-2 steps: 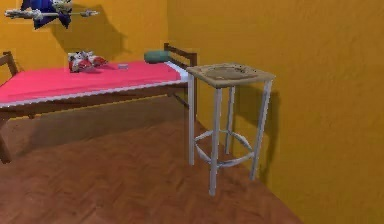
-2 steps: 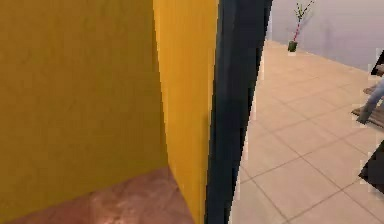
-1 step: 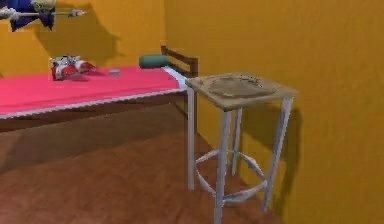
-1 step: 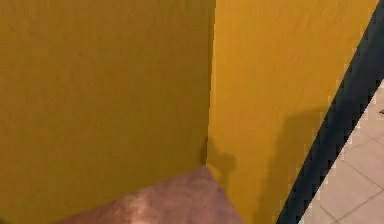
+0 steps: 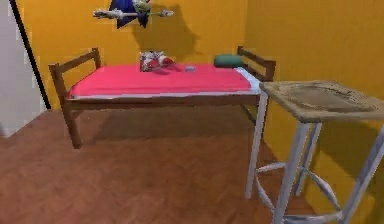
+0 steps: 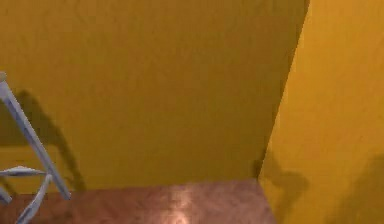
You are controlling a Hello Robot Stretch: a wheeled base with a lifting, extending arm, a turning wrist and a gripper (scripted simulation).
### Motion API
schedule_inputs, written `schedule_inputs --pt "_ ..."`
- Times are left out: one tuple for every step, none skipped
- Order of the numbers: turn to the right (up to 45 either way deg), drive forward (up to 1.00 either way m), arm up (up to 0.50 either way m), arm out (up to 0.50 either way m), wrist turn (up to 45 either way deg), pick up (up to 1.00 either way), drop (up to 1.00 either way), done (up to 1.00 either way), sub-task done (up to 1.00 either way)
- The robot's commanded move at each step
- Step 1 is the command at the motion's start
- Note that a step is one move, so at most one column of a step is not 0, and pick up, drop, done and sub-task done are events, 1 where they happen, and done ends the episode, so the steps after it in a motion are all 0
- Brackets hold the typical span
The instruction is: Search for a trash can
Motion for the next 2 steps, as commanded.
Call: schedule_inputs --pt "0.0 0.45 0.00 0.00 0.0 0.00 0.00 0.00 0.00" --pt "-45.0 0.00 0.00 0.00 0.0 0.00 0.00 0.00 0.00"
